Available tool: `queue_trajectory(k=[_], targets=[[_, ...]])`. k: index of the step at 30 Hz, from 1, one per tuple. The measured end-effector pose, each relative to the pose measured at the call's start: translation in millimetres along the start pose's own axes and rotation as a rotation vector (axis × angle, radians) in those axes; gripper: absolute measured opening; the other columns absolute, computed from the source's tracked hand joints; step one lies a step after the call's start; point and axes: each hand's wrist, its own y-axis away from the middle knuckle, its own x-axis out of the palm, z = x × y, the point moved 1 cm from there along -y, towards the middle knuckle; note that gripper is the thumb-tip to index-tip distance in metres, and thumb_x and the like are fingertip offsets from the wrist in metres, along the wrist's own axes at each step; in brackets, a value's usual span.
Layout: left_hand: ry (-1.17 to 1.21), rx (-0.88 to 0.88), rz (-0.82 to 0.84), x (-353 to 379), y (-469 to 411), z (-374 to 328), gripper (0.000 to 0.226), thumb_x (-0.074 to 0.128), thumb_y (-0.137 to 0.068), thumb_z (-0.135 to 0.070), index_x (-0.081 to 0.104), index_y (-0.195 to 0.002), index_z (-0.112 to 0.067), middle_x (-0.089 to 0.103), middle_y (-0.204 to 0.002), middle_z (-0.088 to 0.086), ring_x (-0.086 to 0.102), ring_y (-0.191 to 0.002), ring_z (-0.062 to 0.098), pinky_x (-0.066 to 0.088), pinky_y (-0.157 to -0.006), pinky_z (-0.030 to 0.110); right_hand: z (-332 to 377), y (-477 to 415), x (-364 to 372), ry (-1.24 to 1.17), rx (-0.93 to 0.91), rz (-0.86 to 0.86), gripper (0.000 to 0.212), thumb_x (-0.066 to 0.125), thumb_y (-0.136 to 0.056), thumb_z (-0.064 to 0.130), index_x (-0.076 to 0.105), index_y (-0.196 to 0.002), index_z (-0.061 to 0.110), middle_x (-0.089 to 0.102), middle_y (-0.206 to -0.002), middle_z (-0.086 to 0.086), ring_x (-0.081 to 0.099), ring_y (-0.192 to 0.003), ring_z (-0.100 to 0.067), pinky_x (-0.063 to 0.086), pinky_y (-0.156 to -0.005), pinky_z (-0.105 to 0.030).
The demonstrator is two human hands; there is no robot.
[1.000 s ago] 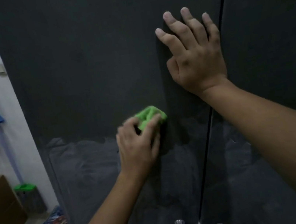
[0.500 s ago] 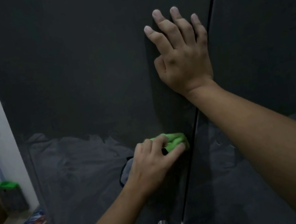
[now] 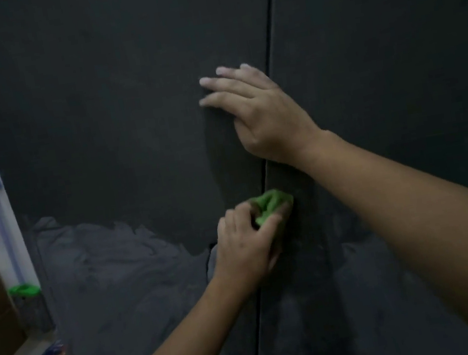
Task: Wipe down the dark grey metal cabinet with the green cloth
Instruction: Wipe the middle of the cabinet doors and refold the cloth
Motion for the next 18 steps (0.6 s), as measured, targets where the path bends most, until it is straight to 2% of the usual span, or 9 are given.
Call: queue_trajectory(k=[3, 5, 7, 10, 12, 14, 18], targets=[[-0.087, 0.163, 0.073, 4.4, 28.6, 11.1, 0.053, 0.056, -0.085, -0.039, 0.043, -0.136, -0.036, 0.041, -0.113, 0.008, 0.042, -0.087, 0.023, 0.048, -0.067, 0.037, -38.1, 37.8, -40.2, 0.114, -0.073, 0.131, 0.044, 0.042, -0.091, 0.014, 0.067, -0.128, 0.018, 0.054, -0.148, -0.003, 0.045, -0.142, -0.026, 0.024, -0.121, -0.049], [-0.120, 0.198, 0.109, -2.0, 31.3, 18.9, 0.056, 0.064, -0.084, -0.033, 0.044, -0.137, -0.038, 0.042, -0.113, 0.007, 0.046, -0.086, 0.024, 0.049, -0.065, 0.038, -62.4, 67.2, -64.0, 0.194, -0.055, 0.131, 0.043, 0.046, -0.096, 0.019, 0.062, -0.135, 0.024, 0.049, -0.153, 0.002, 0.040, -0.145, -0.022, 0.019, -0.121, -0.052], [-0.058, 0.051, 0.050, -14.4, 13.9, 20.0, 0.047, 0.060, -0.087, -0.035, 0.049, -0.132, -0.034, 0.043, -0.111, 0.007, 0.048, -0.088, 0.025, 0.051, -0.066, 0.039, -82.8, 92.6, -82.9, 0.243, -0.021, 0.090, 0.041, 0.049, -0.100, 0.024, 0.058, -0.140, 0.028, 0.044, -0.156, 0.005, 0.038, -0.146, -0.020, 0.019, -0.120, -0.055], [0.134, -0.359, -0.206, -30.6, -35.4, 15.0, 0.035, 0.047, -0.096, -0.039, 0.053, -0.128, -0.028, 0.039, -0.107, 0.002, 0.042, -0.097, 0.019, 0.043, -0.075, 0.033, -104.3, 120.5, -104.1, 0.295, 0.042, 0.074, 0.042, 0.047, -0.104, 0.035, 0.052, -0.145, 0.033, 0.038, -0.160, 0.006, 0.035, -0.148, -0.020, 0.016, -0.120, -0.059], [0.193, -0.492, -0.317, -35.0, -65.4, 5.2, 0.033, 0.049, -0.098, -0.036, 0.053, -0.129, -0.026, 0.037, -0.108, 0.001, 0.042, -0.101, 0.019, 0.039, -0.083, 0.029, -111.9, 132.0, -111.7, 0.299, 0.076, 0.085, 0.046, 0.045, -0.103, 0.041, 0.048, -0.148, 0.035, 0.033, -0.162, 0.006, 0.031, -0.150, -0.020, 0.013, -0.121, -0.059], [0.164, -0.473, -0.333, -32.4, -79.8, -9.4, 0.032, 0.052, -0.099, -0.032, 0.054, -0.130, -0.023, 0.039, -0.109, 0.004, 0.044, -0.101, 0.022, 0.040, -0.083, 0.030, -113.6, 137.3, -112.9, 0.288, 0.088, 0.090, 0.049, 0.043, -0.102, 0.042, 0.046, -0.150, 0.035, 0.031, -0.163, 0.007, 0.028, -0.151, -0.019, 0.009, -0.122, -0.057], [0.023, -0.341, -0.248, -17.0, -59.2, -27.0, 0.037, 0.052, -0.096, -0.032, 0.052, -0.131, -0.020, 0.045, -0.109, 0.012, 0.045, -0.097, 0.025, 0.043, -0.077, 0.031, -110.6, 138.1, -106.1, 0.295, 0.093, 0.045, 0.051, 0.045, -0.099, 0.039, 0.047, -0.149, 0.033, 0.031, -0.163, 0.007, 0.027, -0.151, -0.019, 0.008, -0.122, -0.057]])
